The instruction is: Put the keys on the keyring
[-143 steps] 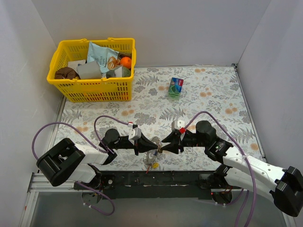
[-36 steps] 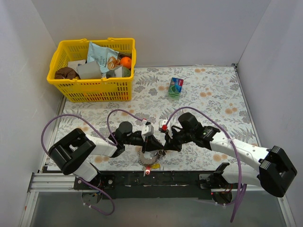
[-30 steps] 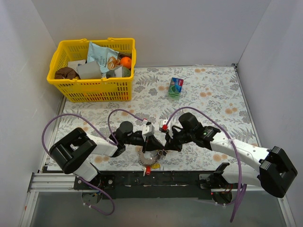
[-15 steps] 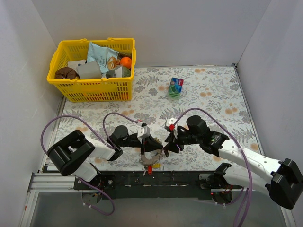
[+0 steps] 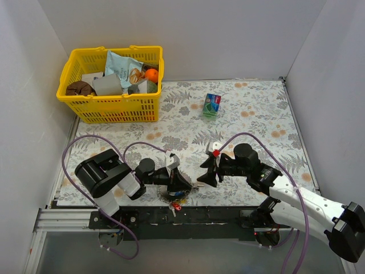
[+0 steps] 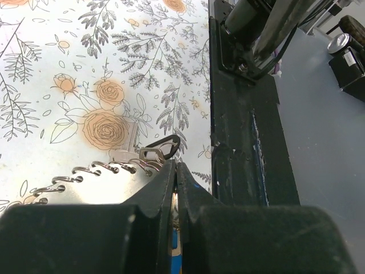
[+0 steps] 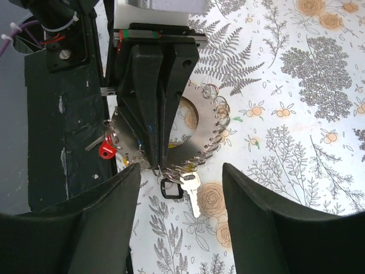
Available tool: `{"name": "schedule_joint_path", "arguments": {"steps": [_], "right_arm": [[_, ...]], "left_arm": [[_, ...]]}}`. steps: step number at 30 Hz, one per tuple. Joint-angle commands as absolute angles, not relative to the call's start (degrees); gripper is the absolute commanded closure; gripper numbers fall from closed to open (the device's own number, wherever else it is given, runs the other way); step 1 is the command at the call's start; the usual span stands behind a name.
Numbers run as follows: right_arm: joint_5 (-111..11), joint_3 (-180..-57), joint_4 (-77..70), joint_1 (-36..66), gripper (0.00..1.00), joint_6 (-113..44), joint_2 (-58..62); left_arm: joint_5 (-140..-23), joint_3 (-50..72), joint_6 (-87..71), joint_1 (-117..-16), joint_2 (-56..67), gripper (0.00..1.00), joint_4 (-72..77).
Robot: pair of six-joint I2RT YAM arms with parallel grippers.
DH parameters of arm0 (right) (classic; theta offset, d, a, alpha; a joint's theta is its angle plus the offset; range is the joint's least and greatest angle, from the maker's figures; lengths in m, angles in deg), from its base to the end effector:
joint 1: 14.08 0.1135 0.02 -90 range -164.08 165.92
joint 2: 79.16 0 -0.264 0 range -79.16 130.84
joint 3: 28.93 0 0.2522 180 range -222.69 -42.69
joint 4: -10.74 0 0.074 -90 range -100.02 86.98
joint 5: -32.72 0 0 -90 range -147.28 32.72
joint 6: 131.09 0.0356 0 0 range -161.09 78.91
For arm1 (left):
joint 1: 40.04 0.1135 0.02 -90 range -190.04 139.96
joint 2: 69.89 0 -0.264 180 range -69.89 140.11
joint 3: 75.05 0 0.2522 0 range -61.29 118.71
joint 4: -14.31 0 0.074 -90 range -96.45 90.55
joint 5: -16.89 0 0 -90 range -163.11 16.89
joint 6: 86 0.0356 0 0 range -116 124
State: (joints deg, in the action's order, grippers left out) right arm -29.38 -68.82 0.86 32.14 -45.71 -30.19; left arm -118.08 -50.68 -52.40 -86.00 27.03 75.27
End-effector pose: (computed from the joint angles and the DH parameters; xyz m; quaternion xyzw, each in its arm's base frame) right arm 0.1232 0.1527 0.2386 -0.4656 0.6533 0.3837 0.4574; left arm 0.1380 -0.1789 0.1151 0.1756 0.7350 -0.6408 0.1352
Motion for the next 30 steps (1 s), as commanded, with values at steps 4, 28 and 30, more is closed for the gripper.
{"name": "schedule_joint_path", "arguments": {"steps": [4,28,30], "right_arm": [[-22.4,-68.6,5.3,31.8,0.43,-44.7,-29.2],[-13.3,-70.3,10.9,31.8,0.67,-42.3,-24.5],[-14.0,-70.5,10.4,31.9,0.68,-42.6,-24.5]], "left_arm": [[-117.7,-51.1,-50.8,-86.3,22.8,1.00,106.2],[-118.9,-48.6,-51.0,-86.3,13.9,1.00,105.1],[-119.0,-48.4,-50.8,-86.3,13.0,1.00,104.8]]}}
